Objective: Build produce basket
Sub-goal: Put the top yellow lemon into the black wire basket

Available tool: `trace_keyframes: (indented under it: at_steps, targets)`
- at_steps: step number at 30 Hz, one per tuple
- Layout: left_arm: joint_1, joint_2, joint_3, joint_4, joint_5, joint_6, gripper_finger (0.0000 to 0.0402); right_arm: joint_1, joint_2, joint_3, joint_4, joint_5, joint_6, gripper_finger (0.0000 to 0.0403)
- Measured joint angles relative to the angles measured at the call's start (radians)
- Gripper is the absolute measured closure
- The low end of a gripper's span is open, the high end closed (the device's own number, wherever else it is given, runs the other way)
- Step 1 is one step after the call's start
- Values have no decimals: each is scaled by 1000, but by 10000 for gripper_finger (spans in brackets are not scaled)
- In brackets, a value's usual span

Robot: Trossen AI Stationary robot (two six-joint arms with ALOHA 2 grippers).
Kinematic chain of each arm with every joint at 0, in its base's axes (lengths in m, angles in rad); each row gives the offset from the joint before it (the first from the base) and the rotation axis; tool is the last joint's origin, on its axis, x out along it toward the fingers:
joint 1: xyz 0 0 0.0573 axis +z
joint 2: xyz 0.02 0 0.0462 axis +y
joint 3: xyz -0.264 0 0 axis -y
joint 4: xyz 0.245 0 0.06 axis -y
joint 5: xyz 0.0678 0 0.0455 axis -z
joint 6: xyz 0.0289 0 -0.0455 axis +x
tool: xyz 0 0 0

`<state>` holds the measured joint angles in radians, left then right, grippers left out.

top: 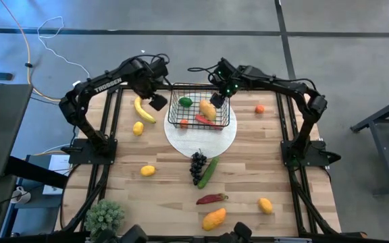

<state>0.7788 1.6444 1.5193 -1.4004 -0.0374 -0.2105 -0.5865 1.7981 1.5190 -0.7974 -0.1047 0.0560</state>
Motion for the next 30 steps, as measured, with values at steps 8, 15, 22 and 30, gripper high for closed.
trace_keyframes:
  at_steps: [8,15,22,30]
  targets:
    - [-1,-18,-114,-38,1,-40,153,2,-1,40,-48,2,45,149]
    - [-1,-94,-266,-1,7,-154,153,5,-1,41,-98,31,42,149]
    - [-1,-181,-402,39,8,-341,153,5,-1,41,-134,32,7,149]
    - [-24,-218,-532,105,10,-498,153,5,-1,41,-159,32,-38,149]
